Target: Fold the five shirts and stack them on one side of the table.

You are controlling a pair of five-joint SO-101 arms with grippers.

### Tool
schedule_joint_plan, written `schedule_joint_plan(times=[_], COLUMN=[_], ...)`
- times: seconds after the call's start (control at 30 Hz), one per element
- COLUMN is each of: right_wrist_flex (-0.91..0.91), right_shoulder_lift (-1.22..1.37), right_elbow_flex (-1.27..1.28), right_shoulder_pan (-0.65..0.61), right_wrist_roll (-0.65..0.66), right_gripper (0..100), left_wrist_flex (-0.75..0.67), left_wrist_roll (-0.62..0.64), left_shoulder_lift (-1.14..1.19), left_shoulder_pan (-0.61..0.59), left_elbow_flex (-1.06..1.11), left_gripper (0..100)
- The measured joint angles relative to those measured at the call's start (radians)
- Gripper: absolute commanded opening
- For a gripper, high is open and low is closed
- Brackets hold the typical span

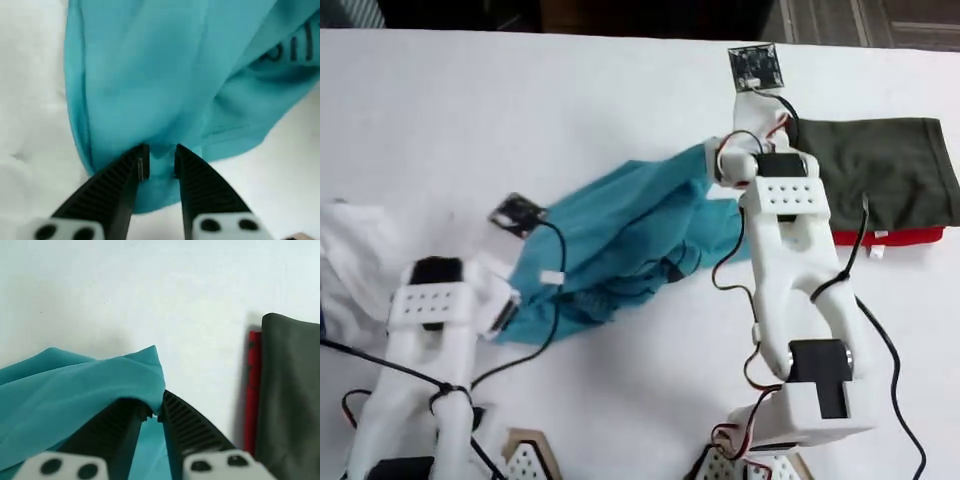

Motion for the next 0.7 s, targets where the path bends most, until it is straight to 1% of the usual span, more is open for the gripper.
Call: schedule_joint_plan(times=[0.13,0.27,0.33,0.47,0.57,0.7], right_wrist_flex=[0.000,0.000,0.000,0.000,0.000,0.000], right_shoulder_lift=[0.000,0.000,0.000,0.000,0.000,0.000], right_elbow_flex=[0.000,0.000,0.000,0.000,0.000,0.000], right_shoulder_pan=[0.002,0.002,0.002,0.002,0.002,0.000], right_wrist_roll=[0.000,0.000,0.000,0.000,0.000,0.000], right_gripper=[2.0,2.0,2.0,2.0,2.0,2.0], left_wrist_flex=[-0.086,-0.184,-0.215,-0.278,-0.393,-0.592], left_wrist_roll=[0.051,0.058,0.060,0.060,0.060,0.060], left_shoulder_lift=[0.000,0.000,0.000,0.000,0.000,0.000], left_shoulder_pan=[-0.003,-0.061,-0.086,-0.087,-0.118,-0.201], left_elbow_flex=[-0.014,-0.018,0.003,0.098,0.167,0.196], left_gripper=[10,10,10,10,10,10])
